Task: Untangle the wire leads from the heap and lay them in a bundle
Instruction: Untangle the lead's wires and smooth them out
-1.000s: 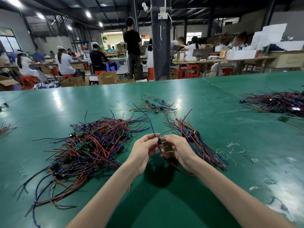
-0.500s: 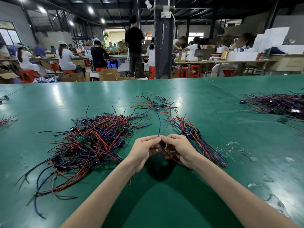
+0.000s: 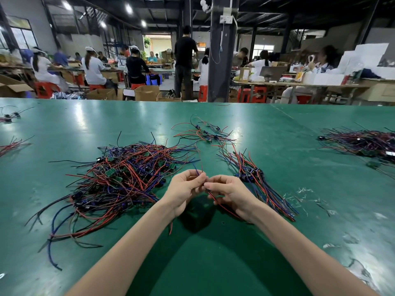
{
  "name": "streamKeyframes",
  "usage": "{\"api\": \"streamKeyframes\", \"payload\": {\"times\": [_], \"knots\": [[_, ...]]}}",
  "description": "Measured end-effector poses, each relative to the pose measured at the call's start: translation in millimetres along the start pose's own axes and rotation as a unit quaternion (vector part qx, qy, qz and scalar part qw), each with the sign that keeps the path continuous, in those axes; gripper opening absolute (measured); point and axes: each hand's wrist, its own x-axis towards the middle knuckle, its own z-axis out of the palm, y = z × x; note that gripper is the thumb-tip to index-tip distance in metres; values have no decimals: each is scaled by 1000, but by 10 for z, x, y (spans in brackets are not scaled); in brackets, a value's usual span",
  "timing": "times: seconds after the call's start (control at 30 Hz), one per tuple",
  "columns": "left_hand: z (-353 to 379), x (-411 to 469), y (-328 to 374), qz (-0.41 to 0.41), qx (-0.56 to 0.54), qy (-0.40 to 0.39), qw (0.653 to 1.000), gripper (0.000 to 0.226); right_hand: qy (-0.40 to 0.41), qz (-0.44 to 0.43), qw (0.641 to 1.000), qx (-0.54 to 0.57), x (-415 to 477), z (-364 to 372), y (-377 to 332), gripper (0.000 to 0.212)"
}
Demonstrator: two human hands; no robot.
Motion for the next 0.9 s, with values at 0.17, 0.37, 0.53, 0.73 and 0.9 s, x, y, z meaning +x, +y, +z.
{"api": "streamKeyframes", "payload": {"times": [0.17, 0.37, 0.53, 0.73, 0.9], "knots": [[-26, 22, 27, 6, -20, 9, 1000, 13, 20, -13, 999, 34, 18, 42, 34, 10], [-44, 51, 16, 14, -25, 26, 999, 11, 39, -25, 998, 50, 14, 115, 25, 13], [-61, 63, -63, 39, 47, 48, 997, 8, 40, -1, 999, 30, 6, 122, 19, 9], [-49, 62, -128, 90, 133, 46, 986, 13, 23, 37, 999, -19, 0, 85, 12, 6], [-54, 57, -130, 76, 140, 43, 986, 10, 8, 44, 999, -18, -14, 82, 7, 9]]}}
